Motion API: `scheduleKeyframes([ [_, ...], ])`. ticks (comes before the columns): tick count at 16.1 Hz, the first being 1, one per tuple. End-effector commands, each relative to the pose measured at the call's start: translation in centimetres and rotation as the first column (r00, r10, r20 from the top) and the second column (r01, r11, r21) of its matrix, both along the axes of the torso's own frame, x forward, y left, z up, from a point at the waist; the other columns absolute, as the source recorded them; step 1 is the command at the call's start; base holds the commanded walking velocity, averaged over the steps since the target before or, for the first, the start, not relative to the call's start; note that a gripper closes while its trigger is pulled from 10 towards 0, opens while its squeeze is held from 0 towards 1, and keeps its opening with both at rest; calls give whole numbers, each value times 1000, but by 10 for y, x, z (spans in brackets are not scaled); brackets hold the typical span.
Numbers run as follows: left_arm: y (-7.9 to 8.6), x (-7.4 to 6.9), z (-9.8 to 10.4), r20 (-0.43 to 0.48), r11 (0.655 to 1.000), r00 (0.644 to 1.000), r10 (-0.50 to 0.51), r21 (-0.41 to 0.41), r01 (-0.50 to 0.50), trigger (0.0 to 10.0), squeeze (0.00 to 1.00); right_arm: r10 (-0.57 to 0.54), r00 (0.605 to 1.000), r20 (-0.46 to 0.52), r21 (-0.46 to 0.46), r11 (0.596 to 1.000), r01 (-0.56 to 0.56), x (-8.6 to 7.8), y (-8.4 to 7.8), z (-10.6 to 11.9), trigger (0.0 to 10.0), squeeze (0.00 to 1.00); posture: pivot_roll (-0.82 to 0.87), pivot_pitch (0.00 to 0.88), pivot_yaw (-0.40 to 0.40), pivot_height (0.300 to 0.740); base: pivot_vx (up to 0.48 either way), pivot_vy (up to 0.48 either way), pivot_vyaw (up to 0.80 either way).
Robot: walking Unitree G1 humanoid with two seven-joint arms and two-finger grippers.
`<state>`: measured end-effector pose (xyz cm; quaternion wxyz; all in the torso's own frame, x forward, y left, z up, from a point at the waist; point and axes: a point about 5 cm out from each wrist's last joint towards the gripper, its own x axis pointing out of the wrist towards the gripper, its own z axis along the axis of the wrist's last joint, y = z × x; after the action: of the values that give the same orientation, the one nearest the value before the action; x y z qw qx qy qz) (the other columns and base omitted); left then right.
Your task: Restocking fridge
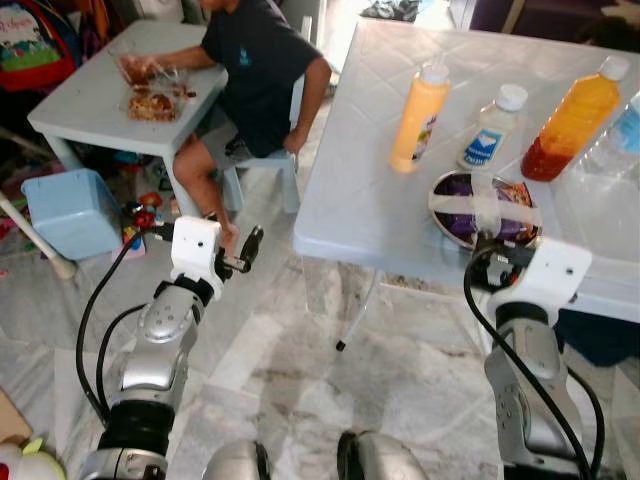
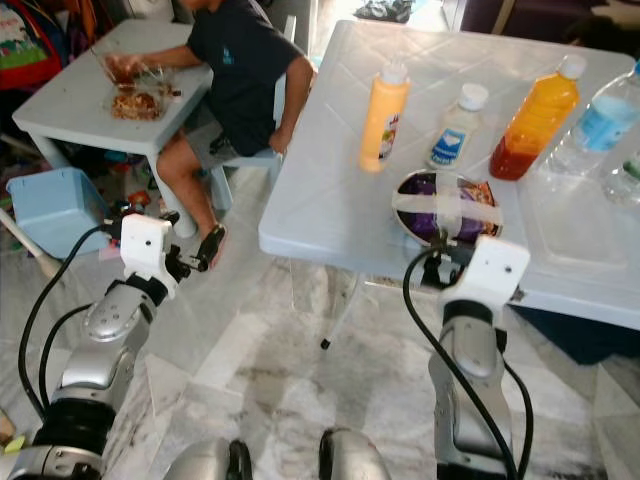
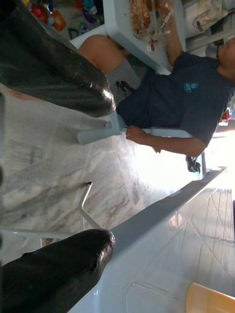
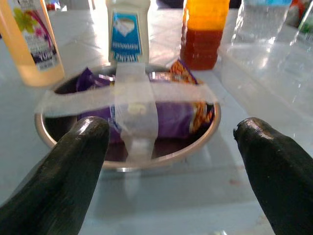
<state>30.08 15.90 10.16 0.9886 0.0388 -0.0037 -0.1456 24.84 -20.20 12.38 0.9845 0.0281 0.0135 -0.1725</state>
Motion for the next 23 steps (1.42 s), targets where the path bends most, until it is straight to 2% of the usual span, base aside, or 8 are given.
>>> scheduleKeyframes([
  [1,-1,1,0,4,1000,1000,4,8,-4,10000,0,-6,1000,6,5,1000,6,-3,-1,4,10000,0,-117,83,-19,740,0,0,0],
  [4,-3,0,-2,2,1000,1000,-1,8,1,10000,0,-9,999,-44,26,1000,10,-11,-5,-4,10000,0,-116,86,-20,740,0,0,0],
  [7,-3,-1,-2,4,1000,1000,-5,10,5,10000,0,-19,1000,-17,59,998,20,-2,-6,3,10000,0,-115,86,-16,740,0,0,0],
  [12,-3,-1,-2,4,1000,1000,-10,13,10,10000,0,-44,999,-17,125,991,46,3,-7,2,10000,0,-110,90,-11,740,0,0,0],
  [14,-4,-1,-2,4,1000,1000,-14,14,14,10000,0,-66,998,-10,172,983,66,9,-8,3,10000,0,-109,91,-9,740,0,0,0],
  [17,-4,-1,-2,4,1000,1000,-14,15,14,10000,0,-71,997,5,193,979,69,15,-8,6,10000,0,-103,95,-7,740,0,0,0],
  [20,-3,-2,-2,3,1000,1000,-16,17,16,10000,0,-97,995,-4,254,963,95,19,-8,4,10000,0,-102,100,-6,740,0,0,0],
  [23,-3,-3,-2,0,1000,1000,-18,17,18,10000,0,-99,995,-13,271,958,98,16,-5,3,10000,0,-103,105,-5,740,0,0,0],
])
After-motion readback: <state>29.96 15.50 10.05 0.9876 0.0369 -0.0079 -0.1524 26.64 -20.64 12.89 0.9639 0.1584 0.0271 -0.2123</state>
